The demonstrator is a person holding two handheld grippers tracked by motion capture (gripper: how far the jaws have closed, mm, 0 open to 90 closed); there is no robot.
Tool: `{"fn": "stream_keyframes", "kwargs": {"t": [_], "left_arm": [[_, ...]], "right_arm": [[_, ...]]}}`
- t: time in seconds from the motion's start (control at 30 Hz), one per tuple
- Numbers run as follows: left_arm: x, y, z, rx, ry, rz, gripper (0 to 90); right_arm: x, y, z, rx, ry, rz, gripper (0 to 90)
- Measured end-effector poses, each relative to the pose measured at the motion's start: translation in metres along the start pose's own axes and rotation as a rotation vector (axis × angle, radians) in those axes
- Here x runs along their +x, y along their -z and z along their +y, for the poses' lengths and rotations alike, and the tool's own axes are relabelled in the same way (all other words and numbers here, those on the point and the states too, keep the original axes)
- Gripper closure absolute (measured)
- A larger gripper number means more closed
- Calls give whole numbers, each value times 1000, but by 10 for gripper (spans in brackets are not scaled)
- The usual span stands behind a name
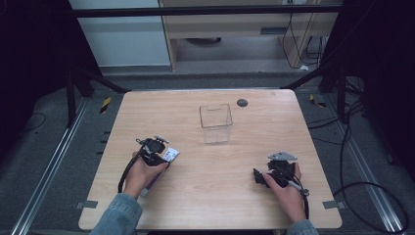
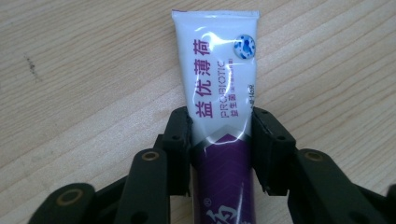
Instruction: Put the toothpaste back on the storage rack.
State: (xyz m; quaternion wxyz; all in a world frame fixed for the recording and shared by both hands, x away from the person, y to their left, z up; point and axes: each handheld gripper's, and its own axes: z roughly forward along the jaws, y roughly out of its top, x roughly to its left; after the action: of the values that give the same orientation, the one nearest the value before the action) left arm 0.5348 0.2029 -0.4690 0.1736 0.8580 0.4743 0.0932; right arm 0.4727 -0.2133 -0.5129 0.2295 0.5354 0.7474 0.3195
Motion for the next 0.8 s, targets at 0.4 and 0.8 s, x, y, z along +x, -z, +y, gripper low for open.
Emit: {"fn": "stream_keyframes", "kwargs": {"t": [0.4, 0.8], "left_arm": [[-5, 13, -4, -28, -66, 4, 754], [-20, 61, -1, -217, -79, 8, 760]], "right_arm": [[-1, 0, 0, -1, 8, 5, 6], [-1, 0, 0, -2, 6, 7, 6]]}}
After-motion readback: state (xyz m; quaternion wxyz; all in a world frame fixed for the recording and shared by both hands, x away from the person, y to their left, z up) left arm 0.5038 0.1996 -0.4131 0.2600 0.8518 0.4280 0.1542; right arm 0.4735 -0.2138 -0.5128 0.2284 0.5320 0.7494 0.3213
